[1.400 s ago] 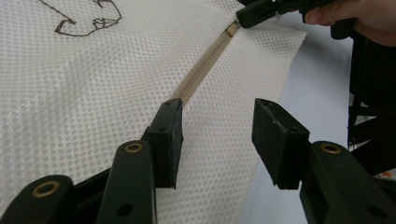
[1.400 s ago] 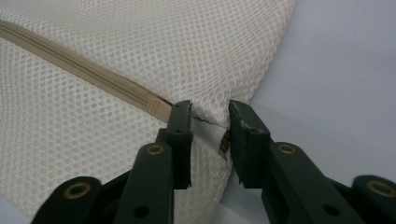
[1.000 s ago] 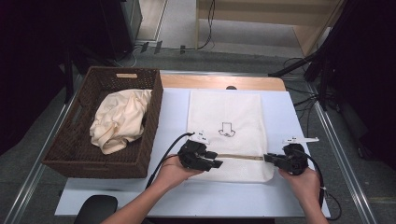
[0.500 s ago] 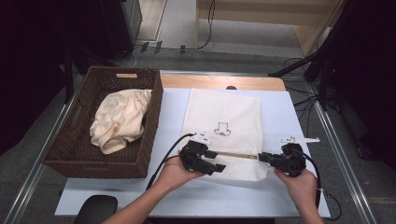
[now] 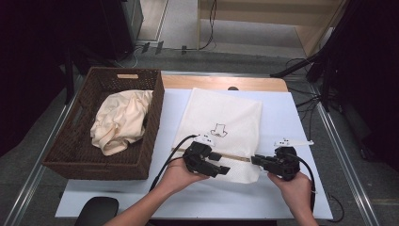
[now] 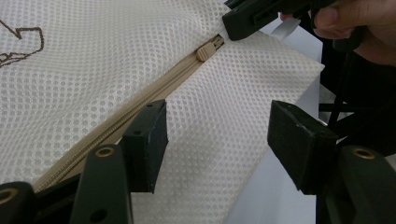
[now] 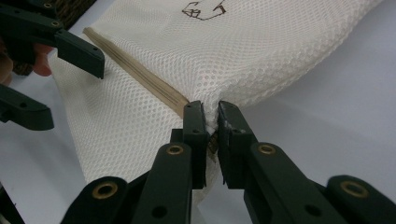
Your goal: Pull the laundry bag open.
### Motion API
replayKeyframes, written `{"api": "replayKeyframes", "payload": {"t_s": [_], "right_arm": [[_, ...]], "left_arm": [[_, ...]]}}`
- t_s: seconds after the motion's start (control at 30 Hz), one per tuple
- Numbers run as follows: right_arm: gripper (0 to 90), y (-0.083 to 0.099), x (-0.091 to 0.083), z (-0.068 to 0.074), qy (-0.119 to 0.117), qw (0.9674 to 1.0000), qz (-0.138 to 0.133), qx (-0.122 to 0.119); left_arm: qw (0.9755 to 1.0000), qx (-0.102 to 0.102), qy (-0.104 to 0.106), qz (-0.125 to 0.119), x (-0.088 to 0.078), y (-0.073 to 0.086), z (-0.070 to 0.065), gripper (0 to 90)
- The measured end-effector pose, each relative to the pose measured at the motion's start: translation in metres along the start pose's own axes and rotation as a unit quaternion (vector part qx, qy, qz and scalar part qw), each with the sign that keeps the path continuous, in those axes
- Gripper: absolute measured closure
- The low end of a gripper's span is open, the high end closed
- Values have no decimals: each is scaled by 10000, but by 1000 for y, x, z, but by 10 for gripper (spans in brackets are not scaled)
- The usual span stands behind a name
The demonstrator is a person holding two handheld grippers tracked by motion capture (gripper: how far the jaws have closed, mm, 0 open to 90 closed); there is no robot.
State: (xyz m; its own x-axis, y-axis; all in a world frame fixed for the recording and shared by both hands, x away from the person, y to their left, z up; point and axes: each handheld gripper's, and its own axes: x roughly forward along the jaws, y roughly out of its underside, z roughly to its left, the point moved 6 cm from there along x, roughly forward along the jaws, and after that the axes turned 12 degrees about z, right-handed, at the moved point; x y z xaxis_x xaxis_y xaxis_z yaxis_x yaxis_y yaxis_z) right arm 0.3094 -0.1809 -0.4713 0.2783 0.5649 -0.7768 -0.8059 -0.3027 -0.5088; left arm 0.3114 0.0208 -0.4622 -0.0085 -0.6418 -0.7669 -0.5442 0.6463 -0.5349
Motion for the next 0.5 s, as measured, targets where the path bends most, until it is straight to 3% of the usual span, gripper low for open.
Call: {"api": "replayKeyframes", "payload": {"t_s": [0.17,0.5], "right_arm": [[833,-2,3,9,-27,9999,-13,-129],[833,-6,3,20,-62,9995,-65,-291]], "left_arm": [[10000,30,-36,0,-2,-2,-1,495],[10000,83,-3,54,2,-13,-2,589]]}}
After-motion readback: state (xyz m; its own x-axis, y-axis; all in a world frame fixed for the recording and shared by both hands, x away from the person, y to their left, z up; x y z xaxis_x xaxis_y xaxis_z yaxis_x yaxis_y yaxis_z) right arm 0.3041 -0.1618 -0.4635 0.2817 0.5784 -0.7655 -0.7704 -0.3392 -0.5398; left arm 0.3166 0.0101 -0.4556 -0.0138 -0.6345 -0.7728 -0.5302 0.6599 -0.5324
